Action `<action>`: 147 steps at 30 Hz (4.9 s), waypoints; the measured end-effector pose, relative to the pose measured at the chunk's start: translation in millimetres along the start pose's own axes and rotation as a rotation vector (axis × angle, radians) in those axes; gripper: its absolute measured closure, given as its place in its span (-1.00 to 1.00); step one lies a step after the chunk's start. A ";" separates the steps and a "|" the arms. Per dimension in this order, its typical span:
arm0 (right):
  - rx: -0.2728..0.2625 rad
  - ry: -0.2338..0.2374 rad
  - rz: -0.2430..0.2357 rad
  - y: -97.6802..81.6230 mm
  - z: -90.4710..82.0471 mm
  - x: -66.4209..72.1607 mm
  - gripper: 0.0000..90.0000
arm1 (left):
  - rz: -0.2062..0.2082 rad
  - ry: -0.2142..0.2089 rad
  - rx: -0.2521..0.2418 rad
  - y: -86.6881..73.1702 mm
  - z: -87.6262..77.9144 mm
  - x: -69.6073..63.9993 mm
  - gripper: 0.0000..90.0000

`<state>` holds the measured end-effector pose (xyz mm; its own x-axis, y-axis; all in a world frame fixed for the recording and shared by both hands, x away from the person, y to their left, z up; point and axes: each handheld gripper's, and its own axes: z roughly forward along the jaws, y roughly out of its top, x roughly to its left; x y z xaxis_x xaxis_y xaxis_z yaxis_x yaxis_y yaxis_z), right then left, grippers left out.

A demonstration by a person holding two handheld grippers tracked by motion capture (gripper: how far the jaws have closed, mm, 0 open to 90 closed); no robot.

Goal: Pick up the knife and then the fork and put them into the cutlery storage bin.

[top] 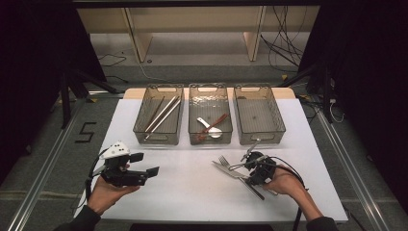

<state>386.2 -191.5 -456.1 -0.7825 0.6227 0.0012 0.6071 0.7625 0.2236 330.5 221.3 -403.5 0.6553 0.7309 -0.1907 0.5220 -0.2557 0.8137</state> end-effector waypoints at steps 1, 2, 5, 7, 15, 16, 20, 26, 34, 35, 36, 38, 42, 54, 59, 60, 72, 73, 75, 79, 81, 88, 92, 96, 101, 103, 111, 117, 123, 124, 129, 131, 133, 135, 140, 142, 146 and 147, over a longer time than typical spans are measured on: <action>0.003 0.000 -0.002 0.9 0.1 0.1 0.62 | 0.000 0.001 0.001 0.0 0.2 -0.1 -0.61; 0.005 0.003 -0.008 1.6 0.2 0.3 0.65 | 0.000 0.001 0.000 0.0 0.3 -0.2 -0.61; 0.011 0.001 -0.027 2.5 0.3 1.2 0.68 | -0.003 0.001 -0.003 0.1 0.3 -0.4 -0.61; 0.013 0.003 -0.032 2.8 0.3 1.2 0.70 | -0.003 0.000 0.000 0.0 0.2 0.1 -0.61; 0.012 0.018 -0.064 2.2 -0.7 1.8 0.80 | -0.005 0.003 -0.003 -0.1 -0.6 1.2 -0.61; 0.012 0.017 -0.066 2.1 -0.8 2.0 0.80 | -0.005 0.003 -0.004 -0.1 -0.7 1.4 -0.61; 0.005 0.021 -0.083 1.4 -1.8 2.5 0.80 | -0.004 0.004 -0.003 -0.1 -1.0 1.6 -0.61; -0.040 0.014 -0.071 -0.1 -8.3 1.1 0.80 | -0.009 0.006 -0.011 0.1 -1.5 1.9 -0.61; -0.122 0.040 -0.034 -2.3 -22.2 -3.1 0.80 | -0.009 0.006 -0.017 0.2 -2.4 2.3 -0.61; -0.138 0.045 -0.027 -2.3 -25.1 -4.1 0.80 | -0.008 0.007 -0.019 0.2 -2.5 2.3 -0.61; -0.152 0.050 -0.021 -2.3 -27.4 -4.7 0.80 | -0.008 0.007 -0.019 0.3 -2.8 2.3 -0.61; -0.179 0.052 -0.009 -2.3 -32.1 -6.4 0.80 | -0.011 0.006 -0.028 0.1 -3.0 2.6 -0.61; -0.216 0.050 0.013 -2.3 -41.0 -10.8 0.80 | -0.016 0.005 -0.034 -0.1 -3.4 3.8 -0.61; -0.325 0.048 0.073 1.4 -64.6 -27.4 0.80 | -0.019 0.005 -0.034 -0.2 -2.9 4.6 -0.61; -0.363 0.046 0.107 6.0 -72.3 -36.3 0.80 | -0.025 0.005 -0.043 -0.2 -2.9 4.4 -0.61; -0.372 0.044 0.115 7.2 -74.5 -39.6 0.80 | -0.025 0.005 -0.043 -0.2 -3.0 4.3 -0.61; -0.448 -0.002 0.259 22.3 -96.4 -81.9 0.80 | -0.021 -0.006 -0.056 0.1 -2.7 3.7 -0.62; -0.447 -0.013 0.272 25.0 -97.2 -85.3 0.80 | -0.019 -0.007 -0.057 0.2 -2.8 3.7 -0.62; -0.444 -0.019 0.283 29.3 -98.7 -90.4 0.80 | -0.018 -0.006 -0.062 0.4 -3.0 3.3 -0.62; -0.452 -0.024 0.320 38.7 -102.2 -100.4 0.80 | -0.013 -0.008 -0.067 0.7 -3.6 3.4 -0.62; -0.452 -0.023 0.337 43.6 -103.7 -105.7 0.80 | -0.013 -0.009 -0.067 0.6 -3.6 3.5 -0.62; -0.437 -0.034 0.383 61.0 -104.6 -120.9 0.80 | -0.008 -0.018 -0.072 0.6 -3.6 2.3 -0.62; -0.441 -0.041 0.414 67.1 -105.1 -128.7 0.80 | -0.012 -0.018 -0.074 0.5 -3.7 2.8 -0.62; -0.436 -0.050 0.435 72.1 -104.4 -134.1 0.80 | -0.012 -0.018 -0.074 0.7 -3.3 2.5 -0.62; -0.437 -0.057 0.480 77.9 -100.8 -143.0 0.80 | -0.009 -0.019 -0.071 0.9 -3.2 2.6 -0.62; -0.432 -0.061 0.488 81.3 -99.0 -145.2 0.79 | -0.013 -0.022 -0.075 0.9 -3.1 2.8 -0.62; -0.424 -0.076 0.513 90.4 -90.9 -149.5 0.79 | -0.013 -0.023 -0.078 0.7 -3.1 2.7 -0.62; -0.425 -0.082 0.536 93.8 -86.0 -150.9 0.79 | -0.015 -0.016 -0.073 0.9 -3.5 3.4 -0.62; -0.422 -0.090 0.569 94.7 -80.4 -153.5 0.79 | -0.017 -0.017 -0.073 1.4 -2.4 3.3 -0.62; -0.420 -0.088 0.576 95.4 -79.4 -153.7 0.79 | -0.019 -0.017 -0.075 1.9 -1.6 3.1 -0.62; -0.419 -0.085 0.591 99.3 -72.5 -154.1 0.79 | -0.016 -0.018 -0.075 1.6 -1.7 2.4 -0.62; -0.411 -0.085 0.593 100.3 -69.2 -154.0 0.79 | -0.017 -0.018 -0.077 1.6 -2.7 3.3 -0.62; -0.414 -0.090 0.598 100.9 -66.7 -154.3 0.79 | -0.016 -0.018 -0.080 1.5 -3.4 3.4 -0.62; -0.421 -0.094 0.609 101.3 -65.2 -154.2 0.79 | -0.016 -0.018 -0.079 1.6 -3.2 3.3 -0.62; -0.400 -0.109 0.634 100.8 -57.2 -154.5 0.78 | -0.012 -0.021 -0.077 1.7 -2.6 2.2 -0.62; -0.398 -0.096 0.652 99.1 -53.3 -156.3 0.73 | -0.016 -0.020 -0.080 1.6 -3.1 2.8 -0.62; -0.436 -0.076 0.684 96.6 -58.3 -157.3 0.35 | -0.016 -0.019 -0.078 1.5 -3.1 3.0 -0.62; -0.438 -0.079 0.679 96.3 -60.6 -157.0 0.28 | -0.015 -0.019 -0.077 1.5 -3.1 2.9 -0.62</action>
<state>559.2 -226.5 -375.7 -0.2411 0.9478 0.2086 0.8240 0.0863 0.5599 331.5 225.0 -401.1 0.6584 0.7219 -0.2132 0.4889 -0.1949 0.8503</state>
